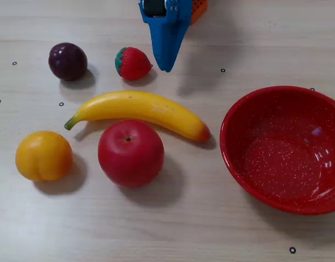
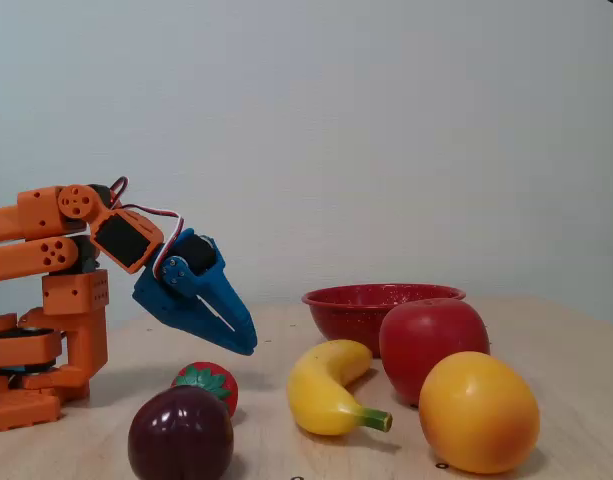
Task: Put the banana in the red bowl.
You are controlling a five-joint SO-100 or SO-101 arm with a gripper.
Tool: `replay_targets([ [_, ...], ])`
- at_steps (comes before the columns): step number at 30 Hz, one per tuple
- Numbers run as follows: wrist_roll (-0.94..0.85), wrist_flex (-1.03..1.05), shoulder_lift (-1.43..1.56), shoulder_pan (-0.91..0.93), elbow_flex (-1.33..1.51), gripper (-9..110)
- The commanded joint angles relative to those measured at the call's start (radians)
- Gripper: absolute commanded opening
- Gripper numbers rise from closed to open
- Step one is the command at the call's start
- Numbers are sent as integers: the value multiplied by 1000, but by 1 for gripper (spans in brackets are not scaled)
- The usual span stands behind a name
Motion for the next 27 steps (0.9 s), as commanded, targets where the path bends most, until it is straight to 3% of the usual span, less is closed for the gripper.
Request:
replay_targets([
  [1,63,9,11,46,-46,0],
  [21,87,14,0,54,-51,0],
  [27,110,9,-155,48,-206,0],
])
